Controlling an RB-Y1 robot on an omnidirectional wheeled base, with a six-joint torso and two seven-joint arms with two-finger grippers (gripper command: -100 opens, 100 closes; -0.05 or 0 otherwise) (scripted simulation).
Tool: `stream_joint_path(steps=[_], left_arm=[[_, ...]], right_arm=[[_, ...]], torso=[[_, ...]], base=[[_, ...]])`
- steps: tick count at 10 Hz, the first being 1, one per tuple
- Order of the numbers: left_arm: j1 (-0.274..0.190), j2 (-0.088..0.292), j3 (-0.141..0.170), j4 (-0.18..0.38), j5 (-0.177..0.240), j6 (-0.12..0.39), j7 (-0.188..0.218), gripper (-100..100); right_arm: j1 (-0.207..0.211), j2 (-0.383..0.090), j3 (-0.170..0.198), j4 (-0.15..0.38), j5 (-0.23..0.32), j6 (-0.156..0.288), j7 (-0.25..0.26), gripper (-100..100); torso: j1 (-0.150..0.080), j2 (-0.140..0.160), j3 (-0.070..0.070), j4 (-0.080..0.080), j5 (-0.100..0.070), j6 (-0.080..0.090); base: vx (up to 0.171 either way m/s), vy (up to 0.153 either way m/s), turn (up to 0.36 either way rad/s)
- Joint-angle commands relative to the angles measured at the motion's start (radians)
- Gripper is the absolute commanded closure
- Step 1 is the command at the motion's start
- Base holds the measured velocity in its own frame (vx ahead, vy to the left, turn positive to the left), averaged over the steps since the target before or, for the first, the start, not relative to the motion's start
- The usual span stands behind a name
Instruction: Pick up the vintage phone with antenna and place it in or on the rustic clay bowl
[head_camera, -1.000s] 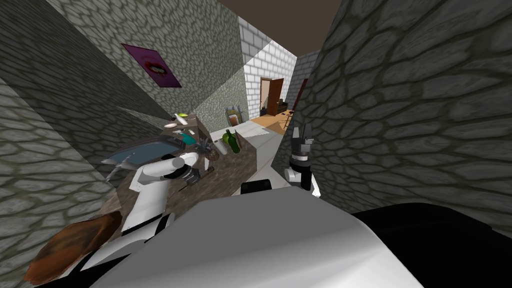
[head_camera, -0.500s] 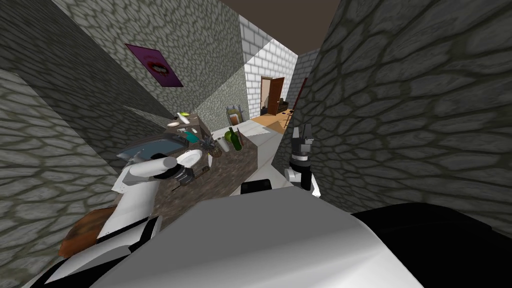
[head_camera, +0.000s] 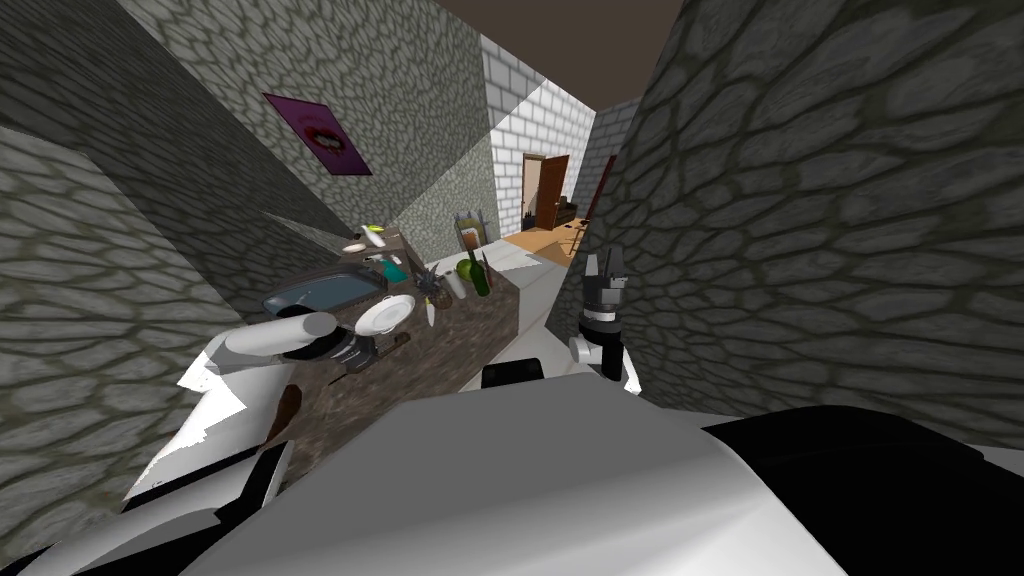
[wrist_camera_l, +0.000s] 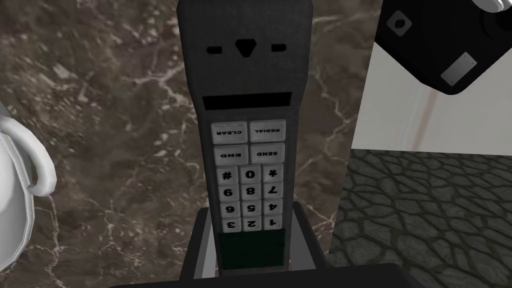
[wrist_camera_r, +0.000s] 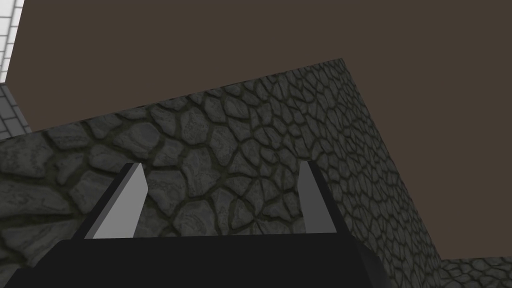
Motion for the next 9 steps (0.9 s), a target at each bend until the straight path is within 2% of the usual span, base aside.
stream_joint_path(steps=[1, 6, 9], left_arm=[[0.001, 0.040, -0.004, 0.015, 0.040, -0.001, 0.004, 100], [0.014, 0.166, -0.009, 0.049, 0.175, 0.002, 0.016, 100], [0.022, 0.237, -0.012, 0.064, 0.253, 0.005, 0.025, 100]], right_arm=[[0.000, 0.000, 0.000, 0.000, 0.000, 0.000, 0.000, 0], [0.000, 0.000, 0.000, 0.000, 0.000, 0.000, 0.000, 0], [0.000, 0.000, 0.000, 0.000, 0.000, 0.000, 0.000, 0]], torso=[[0.000, 0.000, 0.000, 0.000, 0.000, 0.000], [0.004, 0.001, 0.000, -0.001, 0.002, -0.001], [0.019, 0.000, -0.002, -0.004, 0.010, -0.006]], base=[[-0.066, 0.127, -0.002], [-0.089, 0.143, -0.021], [-0.075, 0.145, -0.014]])
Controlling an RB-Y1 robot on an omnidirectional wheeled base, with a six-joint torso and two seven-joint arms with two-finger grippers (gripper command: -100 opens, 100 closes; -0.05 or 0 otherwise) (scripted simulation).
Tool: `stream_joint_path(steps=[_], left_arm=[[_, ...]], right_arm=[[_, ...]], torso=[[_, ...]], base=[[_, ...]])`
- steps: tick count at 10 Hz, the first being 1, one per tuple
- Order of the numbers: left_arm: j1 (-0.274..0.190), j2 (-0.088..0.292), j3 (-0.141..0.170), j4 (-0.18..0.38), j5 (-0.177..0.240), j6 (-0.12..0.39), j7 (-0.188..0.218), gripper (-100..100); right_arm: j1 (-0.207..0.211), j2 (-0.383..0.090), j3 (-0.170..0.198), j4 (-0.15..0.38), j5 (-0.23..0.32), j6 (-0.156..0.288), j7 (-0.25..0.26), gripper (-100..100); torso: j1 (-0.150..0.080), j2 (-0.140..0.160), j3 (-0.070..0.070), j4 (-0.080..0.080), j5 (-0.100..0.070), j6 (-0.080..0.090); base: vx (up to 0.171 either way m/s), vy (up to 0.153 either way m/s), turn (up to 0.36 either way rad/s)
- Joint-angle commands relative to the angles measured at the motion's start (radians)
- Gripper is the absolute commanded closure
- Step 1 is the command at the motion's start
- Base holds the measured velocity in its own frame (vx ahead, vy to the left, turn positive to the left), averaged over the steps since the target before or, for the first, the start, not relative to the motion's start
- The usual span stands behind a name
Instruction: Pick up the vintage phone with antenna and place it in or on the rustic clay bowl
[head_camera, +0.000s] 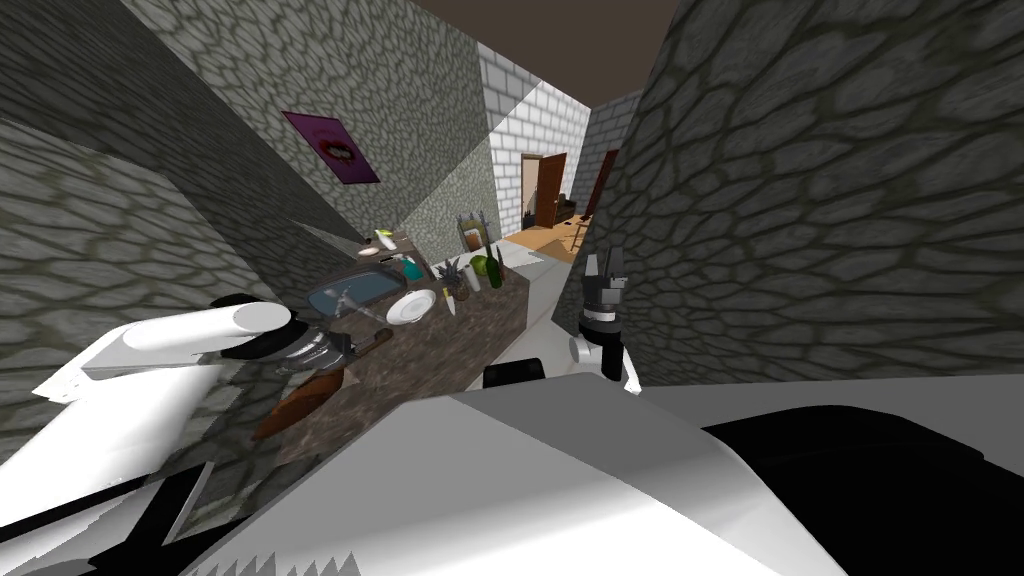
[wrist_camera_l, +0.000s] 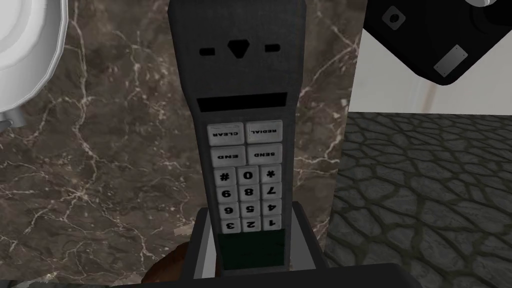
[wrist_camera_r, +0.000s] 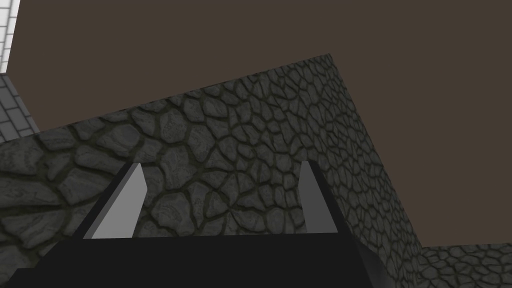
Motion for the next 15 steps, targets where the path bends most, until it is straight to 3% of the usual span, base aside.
stream_joint_path(steps=[1, 7, 11, 12, 13, 15], left_arm=[[0.001, 0.035, -0.007, 0.011, 0.037, 0.002, 0.007, 100], [0.018, 0.139, -0.015, 0.021, 0.166, 0.017, 0.037, 100], [0.034, 0.154, -0.028, 0.020, 0.230, 0.057, 0.066, 100], [0.029, 0.154, -0.027, 0.022, 0.219, 0.045, 0.059, 100], [0.029, 0.154, -0.027, 0.022, 0.221, 0.048, 0.060, -100], [0.029, 0.154, -0.027, 0.022, 0.221, 0.048, 0.060, -100]], right_arm=[[0.000, 0.000, 0.000, 0.000, 0.000, 0.000, 0.000, 0], [0.000, 0.000, 0.000, 0.000, 0.000, 0.000, 0.000, 0], [0.000, 0.000, 0.000, 0.000, 0.000, 0.000, 0.000, 0], [0.000, 0.000, 0.000, 0.000, 0.000, 0.000, 0.000, 0], [0.000, 0.000, 0.000, 0.000, 0.000, 0.000, 0.000, 0], [0.000, 0.000, 0.000, 0.000, 0.000, 0.000, 0.000, 0]], torso=[[0.000, 0.000, 0.000, 0.000, 0.000, 0.000], [0.004, -0.005, -0.003, -0.002, 0.003, 0.001], [-0.001, -0.007, -0.005, -0.003, 0.004, 0.001], [-0.001, -0.007, -0.005, -0.003, 0.004, 0.001], [-0.002, -0.008, -0.005, -0.003, 0.004, 0.001], [-0.003, -0.009, -0.006, -0.004, 0.004, 0.001]], base=[[-0.077, 0.155, -0.019], [-0.039, 0.122, -0.023], [-0.026, 0.054, -0.069], [-0.015, 0.015, -0.020], [0.000, 0.000, 0.000], [0.000, 0.000, 0.000]])
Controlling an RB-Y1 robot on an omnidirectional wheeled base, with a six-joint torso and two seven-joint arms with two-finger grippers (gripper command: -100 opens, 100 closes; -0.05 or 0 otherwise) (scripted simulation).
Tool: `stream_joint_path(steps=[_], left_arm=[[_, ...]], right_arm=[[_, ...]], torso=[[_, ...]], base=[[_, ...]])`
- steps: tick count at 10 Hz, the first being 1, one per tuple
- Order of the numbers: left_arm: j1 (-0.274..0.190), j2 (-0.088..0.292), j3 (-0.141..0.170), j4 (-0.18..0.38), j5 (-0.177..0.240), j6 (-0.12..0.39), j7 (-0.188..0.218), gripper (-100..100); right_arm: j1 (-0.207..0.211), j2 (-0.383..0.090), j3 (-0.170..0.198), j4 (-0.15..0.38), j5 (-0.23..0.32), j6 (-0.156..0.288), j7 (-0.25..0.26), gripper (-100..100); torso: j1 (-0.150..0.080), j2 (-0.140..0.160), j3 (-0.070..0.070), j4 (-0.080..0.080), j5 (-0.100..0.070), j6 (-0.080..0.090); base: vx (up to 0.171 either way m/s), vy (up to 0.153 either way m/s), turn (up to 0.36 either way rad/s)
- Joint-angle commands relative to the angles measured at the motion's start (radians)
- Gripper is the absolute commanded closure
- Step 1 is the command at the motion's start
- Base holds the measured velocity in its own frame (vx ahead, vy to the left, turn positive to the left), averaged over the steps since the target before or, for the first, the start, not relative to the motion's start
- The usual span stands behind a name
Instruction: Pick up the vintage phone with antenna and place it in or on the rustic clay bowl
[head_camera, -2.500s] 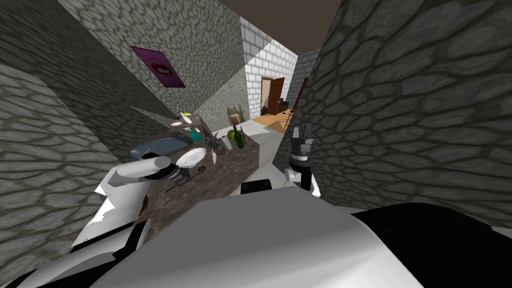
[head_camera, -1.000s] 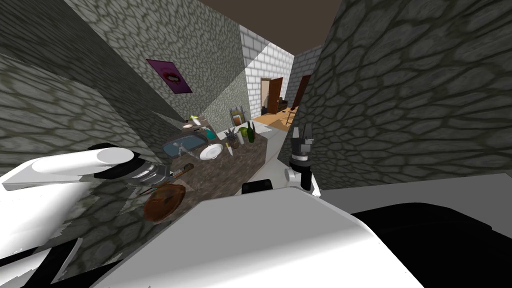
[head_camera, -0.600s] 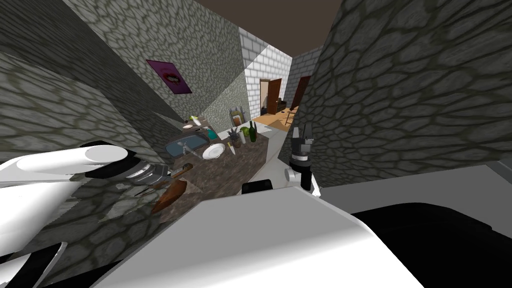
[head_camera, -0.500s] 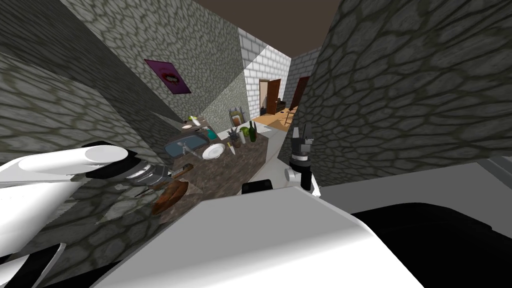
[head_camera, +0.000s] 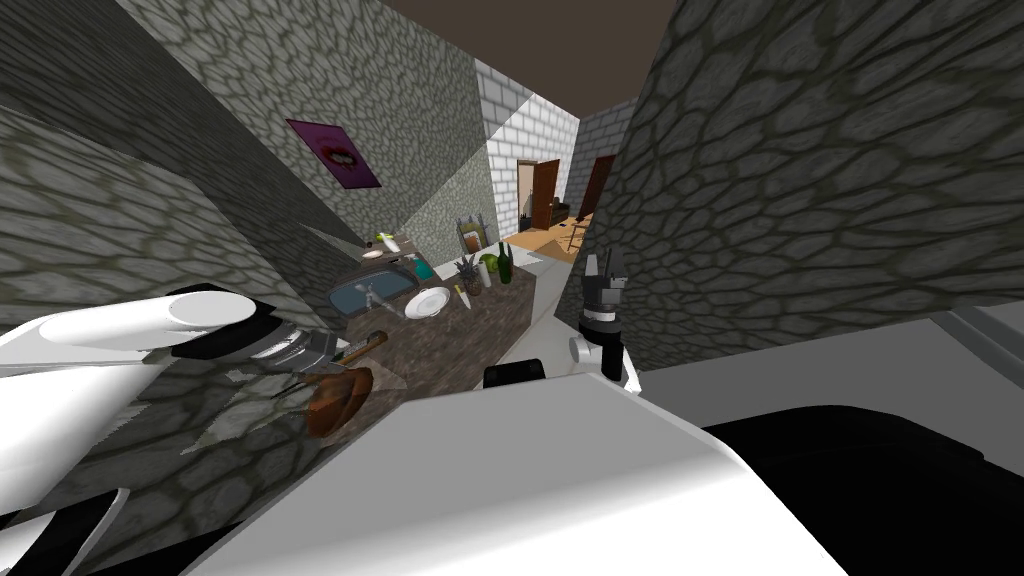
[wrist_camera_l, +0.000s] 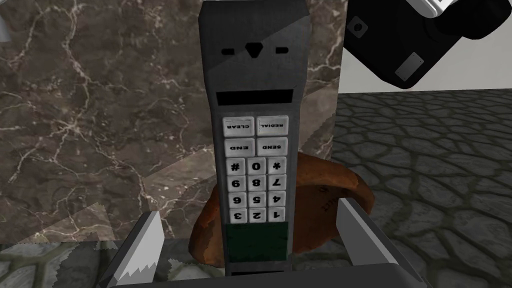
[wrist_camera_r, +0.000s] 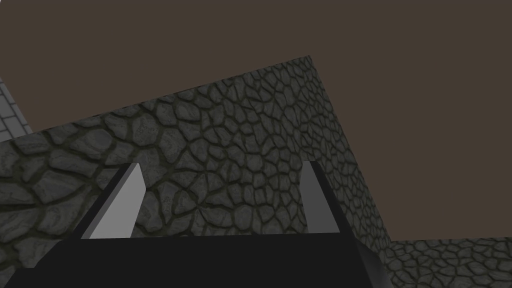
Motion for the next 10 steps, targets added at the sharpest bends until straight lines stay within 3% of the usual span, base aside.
stream_joint_path(steps=[1, 2, 3, 4, 10], left_arm=[[0.000, 0.000, 0.000, 0.000, 0.000, 0.000, 0.000, -100], [0.000, 0.000, 0.000, 0.000, 0.000, 0.000, 0.000, -100], [0.000, 0.000, 0.000, 0.000, 0.000, 0.000, 0.000, 0], [-0.005, 0.026, 0.018, -0.020, 0.022, 0.029, 0.016, -100], [-0.026, 0.128, 0.088, -0.100, 0.109, 0.145, 0.079, -100]], right_arm=[[0.000, 0.000, 0.000, 0.000, 0.000, 0.000, 0.000, 0], [0.000, 0.000, 0.000, 0.000, 0.000, 0.000, 0.000, 0], [0.000, 0.000, 0.000, 0.000, 0.000, 0.000, 0.000, 0], [0.000, 0.000, 0.000, 0.000, 0.000, 0.000, 0.000, 0], [0.000, 0.000, 0.000, 0.000, 0.000, 0.000, 0.000, 0]], torso=[[0.000, 0.000, 0.000, 0.000, 0.000, 0.000], [0.000, 0.000, 0.000, 0.000, 0.000, 0.000], [0.000, 0.000, 0.000, 0.000, 0.000, 0.000], [0.000, 0.000, 0.000, 0.000, 0.000, 0.000], [-0.002, -0.001, -0.001, 0.000, -0.001, 0.000]], base=[[0.000, 0.000, 0.000], [0.000, 0.000, 0.000], [0.000, 0.000, 0.000], [0.012, -0.014, 0.039], [0.021, -0.025, 0.035]])
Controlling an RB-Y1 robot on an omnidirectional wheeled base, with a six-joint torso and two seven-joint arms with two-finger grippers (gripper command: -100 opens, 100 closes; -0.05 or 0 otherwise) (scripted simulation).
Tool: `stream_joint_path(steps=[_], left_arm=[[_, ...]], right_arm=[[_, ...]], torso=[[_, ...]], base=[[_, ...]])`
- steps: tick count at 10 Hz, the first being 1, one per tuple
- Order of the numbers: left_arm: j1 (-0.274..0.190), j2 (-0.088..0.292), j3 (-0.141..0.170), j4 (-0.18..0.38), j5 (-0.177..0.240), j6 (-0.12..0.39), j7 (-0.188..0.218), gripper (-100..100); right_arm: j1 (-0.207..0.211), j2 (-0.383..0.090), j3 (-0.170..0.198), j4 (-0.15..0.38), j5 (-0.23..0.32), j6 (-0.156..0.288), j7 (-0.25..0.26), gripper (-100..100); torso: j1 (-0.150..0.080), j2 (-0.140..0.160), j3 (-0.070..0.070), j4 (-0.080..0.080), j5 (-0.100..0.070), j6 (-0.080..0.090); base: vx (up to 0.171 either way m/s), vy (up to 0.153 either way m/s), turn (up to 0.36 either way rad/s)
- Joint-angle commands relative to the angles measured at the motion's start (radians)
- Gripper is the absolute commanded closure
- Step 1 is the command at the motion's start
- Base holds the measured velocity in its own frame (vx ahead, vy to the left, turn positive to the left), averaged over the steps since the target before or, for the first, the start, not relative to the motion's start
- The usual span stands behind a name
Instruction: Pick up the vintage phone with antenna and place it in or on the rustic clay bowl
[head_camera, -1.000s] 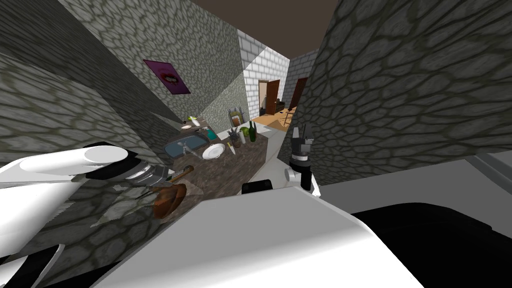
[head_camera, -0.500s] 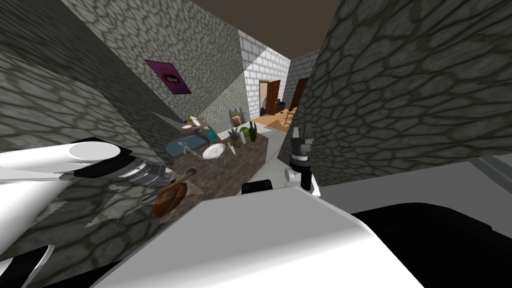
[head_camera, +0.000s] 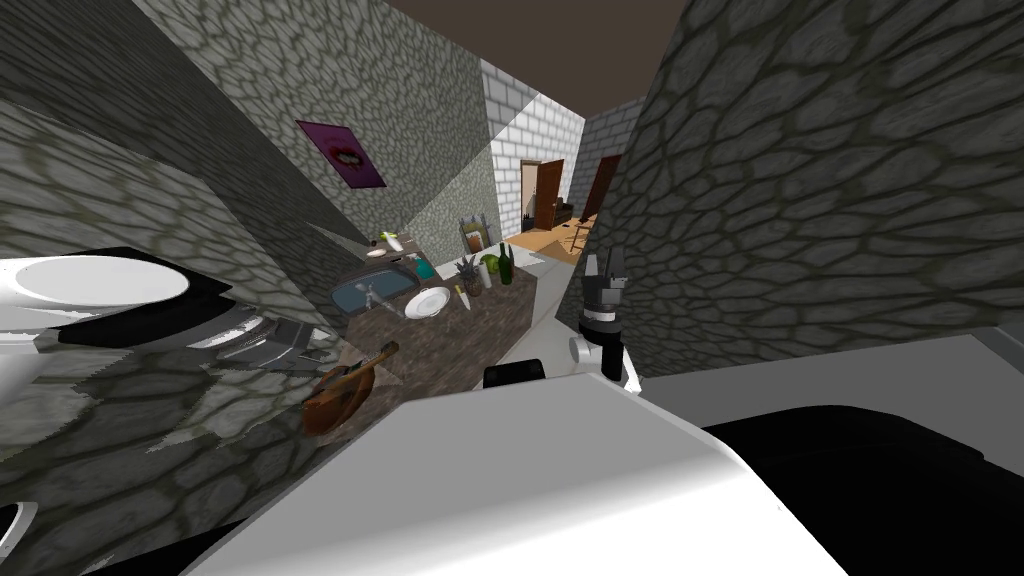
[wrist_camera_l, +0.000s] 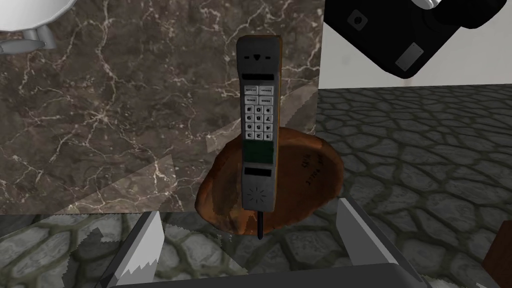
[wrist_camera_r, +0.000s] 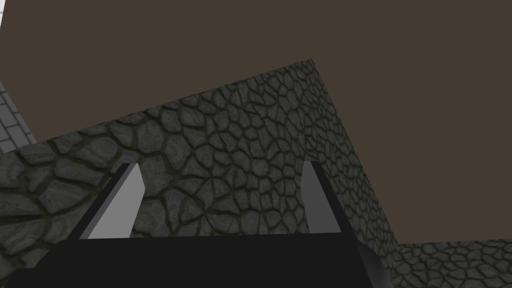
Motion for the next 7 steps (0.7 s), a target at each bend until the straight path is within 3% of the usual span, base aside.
stream_joint_path(steps=[1, 2, 7], left_arm=[[0.000, 0.000, 0.000, 0.000, 0.000, 0.000, 0.000, -100], [0.000, 0.002, 0.003, -0.003, 0.002, 0.006, 0.003, 0], [0.000, 0.002, 0.002, -0.002, 0.002, 0.005, 0.003, 0]], right_arm=[[0.000, 0.000, 0.000, 0.000, 0.000, 0.000, 0.000, 0], [0.000, 0.000, 0.000, 0.000, 0.000, 0.000, 0.000, 0], [0.000, 0.000, 0.000, 0.000, 0.000, 0.000, 0.000, 0]], torso=[[0.000, 0.000, 0.000, 0.000, 0.000, 0.000], [0.001, 0.000, 0.000, 0.000, 0.000, 0.000], [0.002, 0.001, 0.000, 0.000, 0.001, 0.000]], base=[[0.008, -0.011, 0.011], [0.000, 0.000, 0.000], [0.000, 0.000, 0.000]])
